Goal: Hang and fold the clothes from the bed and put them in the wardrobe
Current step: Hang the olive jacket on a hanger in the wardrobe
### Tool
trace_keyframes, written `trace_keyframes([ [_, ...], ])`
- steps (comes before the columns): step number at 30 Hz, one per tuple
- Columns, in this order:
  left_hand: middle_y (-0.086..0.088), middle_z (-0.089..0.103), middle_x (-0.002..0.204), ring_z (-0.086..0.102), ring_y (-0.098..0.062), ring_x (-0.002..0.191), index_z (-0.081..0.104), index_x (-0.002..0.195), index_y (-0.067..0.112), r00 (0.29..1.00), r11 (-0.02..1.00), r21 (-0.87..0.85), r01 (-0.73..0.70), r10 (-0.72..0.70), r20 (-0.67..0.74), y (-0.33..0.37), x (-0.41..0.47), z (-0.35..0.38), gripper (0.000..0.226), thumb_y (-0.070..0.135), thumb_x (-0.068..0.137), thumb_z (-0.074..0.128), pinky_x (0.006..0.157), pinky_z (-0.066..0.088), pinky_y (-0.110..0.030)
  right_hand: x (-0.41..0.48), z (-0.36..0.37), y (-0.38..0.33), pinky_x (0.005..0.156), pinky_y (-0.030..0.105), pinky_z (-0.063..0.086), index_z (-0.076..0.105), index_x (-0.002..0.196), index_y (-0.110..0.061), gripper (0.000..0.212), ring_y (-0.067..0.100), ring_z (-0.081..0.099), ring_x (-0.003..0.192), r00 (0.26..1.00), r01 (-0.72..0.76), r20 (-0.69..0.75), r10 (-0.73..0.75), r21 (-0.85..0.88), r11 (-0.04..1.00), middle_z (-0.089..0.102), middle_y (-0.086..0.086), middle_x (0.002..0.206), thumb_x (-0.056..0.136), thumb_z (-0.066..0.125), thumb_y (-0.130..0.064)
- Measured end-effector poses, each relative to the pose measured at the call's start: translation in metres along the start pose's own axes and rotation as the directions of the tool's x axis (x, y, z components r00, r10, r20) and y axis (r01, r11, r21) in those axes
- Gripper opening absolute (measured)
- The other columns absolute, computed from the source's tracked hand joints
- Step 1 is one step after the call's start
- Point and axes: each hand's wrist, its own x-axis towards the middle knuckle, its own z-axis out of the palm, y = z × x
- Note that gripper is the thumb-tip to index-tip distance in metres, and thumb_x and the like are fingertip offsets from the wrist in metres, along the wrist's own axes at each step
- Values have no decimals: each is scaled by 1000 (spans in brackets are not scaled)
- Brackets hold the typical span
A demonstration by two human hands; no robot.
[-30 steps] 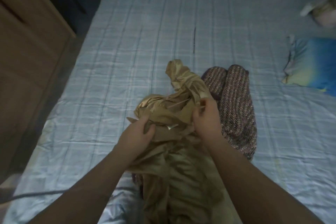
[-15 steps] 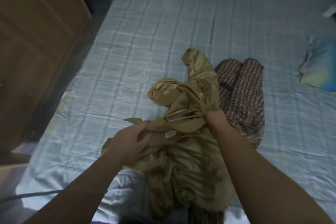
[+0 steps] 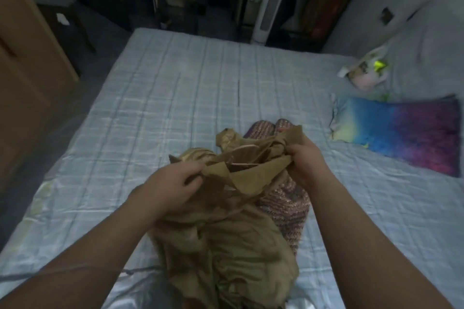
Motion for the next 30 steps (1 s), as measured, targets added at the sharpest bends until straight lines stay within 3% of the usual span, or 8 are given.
trace_keyframes([
  [4, 20, 66, 100, 62, -7, 90, 53, 111, 46, 994, 997, -29, -68, 65, -85, 15, 10, -31, 27, 50, 88, 40, 76, 51, -33, -23, 36, -40, 79, 40, 57, 69, 111, -20, 35, 25, 71, 92, 978, 188, 150, -143, -347, 919, 75, 7, 97, 81, 56, -8],
  [7, 18, 65, 89, 63, -10, 83, 56, 103, 41, 985, 993, -49, -111, 103, -137, 21, 6, -46, 22, 45, 87, 42, 71, 51, -34, -37, 55, -46, 87, 31, 47, 60, 122, -43, 37, 5, 63, 102, 943, 316, 309, -125, -711, 628, 67, -20, 111, 87, 54, -50],
  [10, 17, 67, 85, 63, -6, 79, 58, 102, 41, 985, 991, -102, -90, 73, -156, 18, -2, -54, 21, 46, 87, 44, 70, 53, -34, -46, 64, -40, 91, 30, 35, 51, 131, -53, 51, 6, 48, 111, 938, 309, 346, 37, -876, 370, 51, -22, 119, 88, 33, -75],
  [14, 19, 67, 86, 63, -1, 79, 61, 97, 42, 981, 974, -218, -56, 14, -192, 7, -12, -61, 16, 47, 91, 46, 72, 54, -36, -56, 62, -50, 92, 41, 51, 64, 110, -42, 38, 11, 66, 101, 943, 311, 97, -319, -597, 740, 71, -12, 106, 94, 31, -55],
  [17, 18, 69, 85, 64, -2, 79, 63, 96, 38, 973, 958, -285, -38, -30, -230, 2, -18, -71, 20, 49, 90, 48, 73, 54, -38, -76, 44, -47, 87, 31, 55, 52, 129, -39, 36, 2, 63, 104, 722, 591, 194, -664, -672, 447, 63, -16, 118, 95, 39, -38],
  [20, 16, 69, 84, 64, -2, 78, 64, 96, 35, 964, 954, -294, -64, -17, -264, 4, -19, -88, 23, 50, 90, 48, 73, 54, -39, -94, 52, -41, 106, 29, 38, 27, 145, -57, 54, -2, 42, 132, 718, 636, 527, -454, -763, 119, 40, -25, 147, 94, 41, -51],
  [23, 14, 68, 81, 63, -4, 76, 64, 95, 32, 962, 960, -266, -92, 16, -274, 8, -17, -114, 28, 53, 91, 47, 71, 54, -40, -96, 71, -50, 113, 39, 30, 22, 150, -53, 58, 7, 35, 136, 689, 609, 633, -352, -770, -193, 35, -20, 152, 94, 37, -59],
  [30, 19, 64, 80, 59, 0, 77, 63, 87, 36, 903, 960, -172, -222, 136, -407, 38, -4, -217, 12, 44, 87, 55, 64, 40, -29, -112, 105, -127, 90, 28, 45, 50, 135, -39, 42, 7, 56, 107, 673, 600, 519, -526, -800, -21, 63, -11, 118, 95, 59, -29],
])
